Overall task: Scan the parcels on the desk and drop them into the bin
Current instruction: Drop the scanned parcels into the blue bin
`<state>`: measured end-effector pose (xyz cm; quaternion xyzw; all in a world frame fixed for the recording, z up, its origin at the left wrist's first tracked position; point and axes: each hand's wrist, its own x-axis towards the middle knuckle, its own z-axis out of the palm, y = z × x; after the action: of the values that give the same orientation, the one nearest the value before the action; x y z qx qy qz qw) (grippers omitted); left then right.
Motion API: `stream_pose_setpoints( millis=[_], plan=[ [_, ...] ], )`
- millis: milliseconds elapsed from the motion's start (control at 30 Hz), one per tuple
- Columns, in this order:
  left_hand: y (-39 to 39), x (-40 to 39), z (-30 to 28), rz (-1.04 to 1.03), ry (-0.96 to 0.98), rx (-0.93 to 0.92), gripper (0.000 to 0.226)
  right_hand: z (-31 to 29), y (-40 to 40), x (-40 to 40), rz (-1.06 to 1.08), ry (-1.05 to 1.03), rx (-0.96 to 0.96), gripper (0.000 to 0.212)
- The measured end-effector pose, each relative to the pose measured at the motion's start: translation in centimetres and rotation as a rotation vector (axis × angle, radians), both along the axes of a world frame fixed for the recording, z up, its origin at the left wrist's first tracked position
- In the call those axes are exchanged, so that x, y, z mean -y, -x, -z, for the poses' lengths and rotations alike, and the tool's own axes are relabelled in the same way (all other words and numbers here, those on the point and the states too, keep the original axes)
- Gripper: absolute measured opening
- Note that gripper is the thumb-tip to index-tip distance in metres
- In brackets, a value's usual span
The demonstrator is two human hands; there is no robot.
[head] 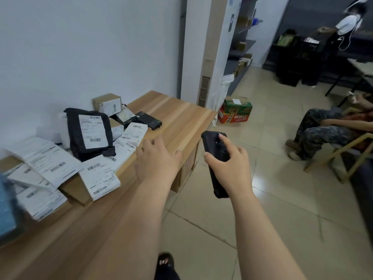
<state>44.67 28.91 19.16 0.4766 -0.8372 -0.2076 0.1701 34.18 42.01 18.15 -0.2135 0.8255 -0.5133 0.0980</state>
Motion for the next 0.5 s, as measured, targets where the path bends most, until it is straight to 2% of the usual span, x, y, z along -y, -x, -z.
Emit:
stream_pose_setpoints(
  millis=[500],
  plan=[
    [23.6,15.0,-0.1,0.035,0.024,0.020,0.075,0.1,23.1,14.5,0.037,0.016,0.018,0.065]
  ],
)
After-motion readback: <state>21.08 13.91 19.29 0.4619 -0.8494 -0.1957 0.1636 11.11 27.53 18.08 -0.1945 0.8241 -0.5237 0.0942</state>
